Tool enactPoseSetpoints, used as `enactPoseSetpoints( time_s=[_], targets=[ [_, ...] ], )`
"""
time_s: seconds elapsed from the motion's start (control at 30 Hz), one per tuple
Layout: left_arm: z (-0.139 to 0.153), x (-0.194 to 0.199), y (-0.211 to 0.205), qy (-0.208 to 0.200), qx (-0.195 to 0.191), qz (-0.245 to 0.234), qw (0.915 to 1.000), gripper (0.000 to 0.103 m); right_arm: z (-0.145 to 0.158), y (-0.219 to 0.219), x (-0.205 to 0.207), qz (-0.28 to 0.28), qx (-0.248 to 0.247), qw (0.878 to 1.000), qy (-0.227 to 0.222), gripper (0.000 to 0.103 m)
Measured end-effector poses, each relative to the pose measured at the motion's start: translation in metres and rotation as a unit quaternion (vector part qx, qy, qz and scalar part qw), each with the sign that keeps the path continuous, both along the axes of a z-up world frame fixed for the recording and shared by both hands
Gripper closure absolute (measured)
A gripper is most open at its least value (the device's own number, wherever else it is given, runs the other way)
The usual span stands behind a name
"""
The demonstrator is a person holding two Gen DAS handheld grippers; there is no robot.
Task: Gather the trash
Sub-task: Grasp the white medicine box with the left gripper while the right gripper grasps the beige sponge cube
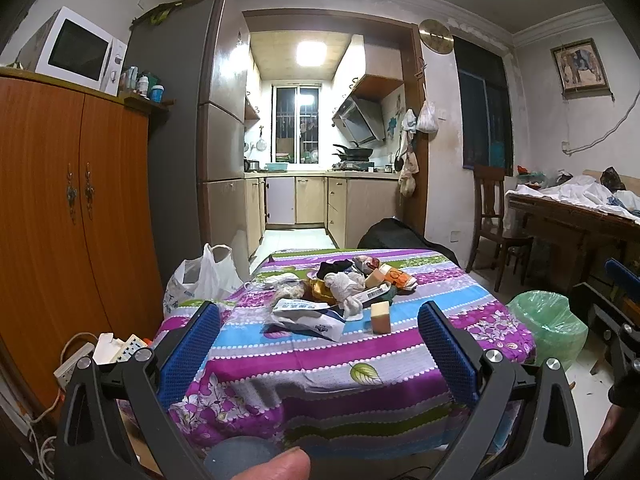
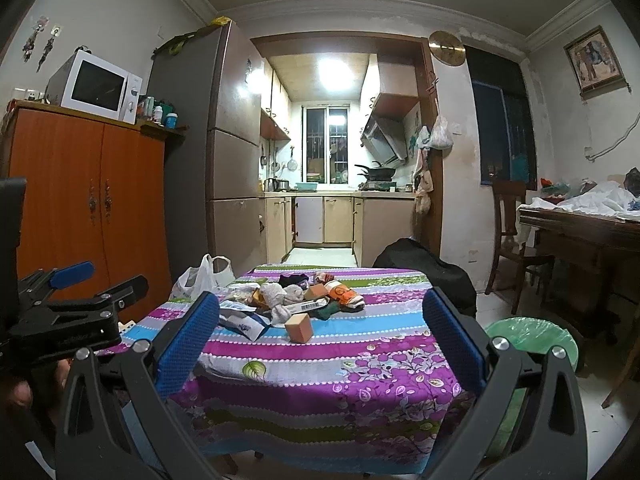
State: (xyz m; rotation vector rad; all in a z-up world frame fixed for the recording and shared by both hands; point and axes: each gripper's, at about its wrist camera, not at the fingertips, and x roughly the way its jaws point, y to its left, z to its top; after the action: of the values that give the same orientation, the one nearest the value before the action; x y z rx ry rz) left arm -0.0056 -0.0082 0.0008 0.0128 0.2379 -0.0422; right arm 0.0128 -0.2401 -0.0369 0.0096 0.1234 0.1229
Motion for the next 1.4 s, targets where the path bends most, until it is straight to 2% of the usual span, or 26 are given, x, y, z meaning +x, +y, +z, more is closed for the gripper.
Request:
enactPoseSetpoints(
  time_s=[0.17,0.27,0.3,0.37,0.47,0.53,0.6,0.67,0.73,0.87,0.93,1.07,1.17,1.23,1.27,1.4],
  targets=[
    [-0.006,0.011,0.01,0.001,0.01,0.005,0.9999,0.005,-0.002,0.002,0.005,0.02,-0.003,1.0,0.016,0.005],
    [-0.013,0.031,0.023,0.024,0.027,0.011,0.9993,0.005,-0.005,0.002,0.015,0.028,-0.009,0.999,0.031,0.005],
    [-0.018,0.041,0.028,0.035,0.033,0.008,0.9988,0.005,-0.006,0.002,0.018,0.032,-0.008,0.999,0.036,0.005],
    [-0.03,0.072,0.04,0.084,0.044,-0.021,0.9953,0.005,-0.009,0.0,0.031,0.055,0.004,0.997,0.056,0.005],
    [-0.049,0.123,0.059,0.147,0.034,-0.059,0.9868,0.005,-0.016,0.0,0.056,0.088,0.011,0.992,0.086,0.005],
    [-0.062,0.158,0.072,0.188,0.014,-0.078,0.979,0.005,-0.023,0.001,0.073,0.106,0.015,0.989,0.106,0.008],
    [-0.071,0.186,0.079,0.209,0.003,-0.087,0.9741,0.005,-0.031,0.004,0.09,0.122,0.016,0.984,0.13,0.013],
    [-0.082,0.219,0.084,0.24,-0.037,-0.116,0.9631,0.005,-0.039,0.005,0.104,0.136,0.022,0.979,0.15,0.016],
    [-0.089,0.243,0.084,0.251,-0.062,-0.116,0.9591,0.005,-0.045,0.007,0.117,0.141,0.023,0.976,0.164,0.016],
    [-0.105,0.289,0.084,0.288,-0.136,-0.126,0.9395,0.005,-0.055,0.006,0.134,0.141,0.032,0.972,0.183,0.016],
    [-0.111,0.306,0.082,0.292,-0.149,-0.117,0.9375,0.005,-0.06,0.005,0.141,0.139,0.035,0.971,0.191,0.016],
    [-0.122,0.333,0.084,0.314,-0.191,-0.092,0.9255,0.005,-0.071,0.002,0.156,0.135,0.037,0.968,0.207,0.016],
    [-0.13,0.346,0.08,0.322,-0.198,-0.073,0.9229,0.008,-0.078,0.003,0.167,0.136,0.038,0.966,0.218,0.016],
    [-0.135,0.351,0.078,0.329,-0.201,-0.07,0.9198,0.02,-0.081,0.004,0.174,0.138,0.039,0.964,0.223,0.016],
    [-0.135,0.352,0.075,0.324,-0.194,-0.064,0.9237,0.026,-0.082,0.005,0.177,0.139,0.039,0.964,0.225,0.016],
    [-0.134,0.356,0.072,0.324,-0.196,-0.065,0.9232,0.046,-0.082,0.006,0.192,0.146,0.041,0.961,0.229,0.016]
  ],
)
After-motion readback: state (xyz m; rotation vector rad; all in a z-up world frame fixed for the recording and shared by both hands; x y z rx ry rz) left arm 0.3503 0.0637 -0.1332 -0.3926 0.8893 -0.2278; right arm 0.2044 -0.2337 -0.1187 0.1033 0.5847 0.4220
